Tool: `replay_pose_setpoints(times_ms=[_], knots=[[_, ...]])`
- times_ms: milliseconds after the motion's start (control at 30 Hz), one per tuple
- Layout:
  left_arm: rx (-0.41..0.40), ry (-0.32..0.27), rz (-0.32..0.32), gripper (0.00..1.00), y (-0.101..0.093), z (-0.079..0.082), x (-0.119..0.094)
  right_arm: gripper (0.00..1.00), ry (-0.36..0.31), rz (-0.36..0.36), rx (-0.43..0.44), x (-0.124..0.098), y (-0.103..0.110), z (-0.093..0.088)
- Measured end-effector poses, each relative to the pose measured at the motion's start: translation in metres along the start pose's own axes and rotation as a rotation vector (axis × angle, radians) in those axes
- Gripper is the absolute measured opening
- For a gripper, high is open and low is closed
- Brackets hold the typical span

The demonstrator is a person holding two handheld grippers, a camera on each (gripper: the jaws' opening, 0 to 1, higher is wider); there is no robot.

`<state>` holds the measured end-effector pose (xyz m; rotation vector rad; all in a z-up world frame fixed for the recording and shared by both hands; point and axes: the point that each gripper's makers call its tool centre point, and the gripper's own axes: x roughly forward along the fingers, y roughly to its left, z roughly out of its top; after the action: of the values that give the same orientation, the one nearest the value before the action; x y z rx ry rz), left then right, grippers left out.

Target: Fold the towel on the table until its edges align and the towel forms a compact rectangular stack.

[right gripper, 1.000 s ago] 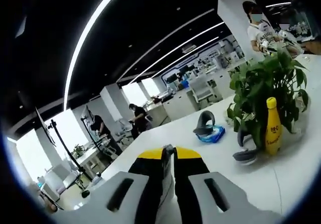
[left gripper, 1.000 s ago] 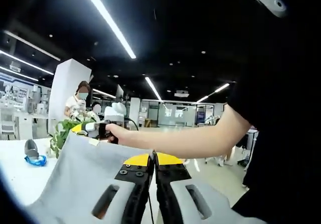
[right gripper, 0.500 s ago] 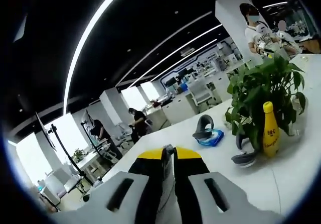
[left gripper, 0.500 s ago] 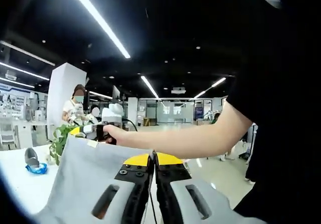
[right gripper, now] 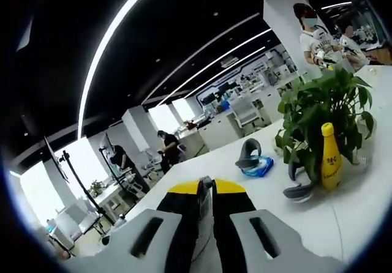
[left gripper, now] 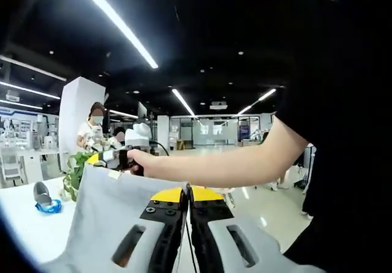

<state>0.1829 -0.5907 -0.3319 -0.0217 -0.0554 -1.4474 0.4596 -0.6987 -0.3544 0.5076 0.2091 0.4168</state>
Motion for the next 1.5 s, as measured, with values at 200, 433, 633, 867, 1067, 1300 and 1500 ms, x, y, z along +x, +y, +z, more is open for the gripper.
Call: replay_pose_setpoints(times_ms=[200,433,633,867,1067,1300,1500], knots=[[0.004,0.015,0.024,0.03,0.003,-0.004,-0.005,0.03,0.013,0.008,0.005,0.006,0.002,-0.005],[0.013,0.010,0.067,0.03,0.009,-0.003,-0.015,0.03,0.029,0.028,0.005,0.015,0.010,-0.008],[0.011,0.006,0.178,0.03,0.025,-0.006,-0.040,0.03,0.048,0.047,-0.008,0.030,0.019,-0.015],[0.027,0.059,0.224,0.03,0.028,-0.023,-0.058,0.03,0.049,0.078,0.017,0.040,0.033,-0.022],[0.013,0.054,0.272,0.03,0.035,-0.020,-0.076,0.03,0.063,0.095,0.030,0.051,0.044,-0.028],[-0.038,0.065,0.320,0.03,0.045,-0.022,-0.102,0.03,0.069,0.146,0.083,0.066,0.067,-0.033],[-0.061,0.064,0.372,0.03,0.051,-0.026,-0.117,0.03,0.094,0.161,0.088,0.087,0.072,-0.037]])
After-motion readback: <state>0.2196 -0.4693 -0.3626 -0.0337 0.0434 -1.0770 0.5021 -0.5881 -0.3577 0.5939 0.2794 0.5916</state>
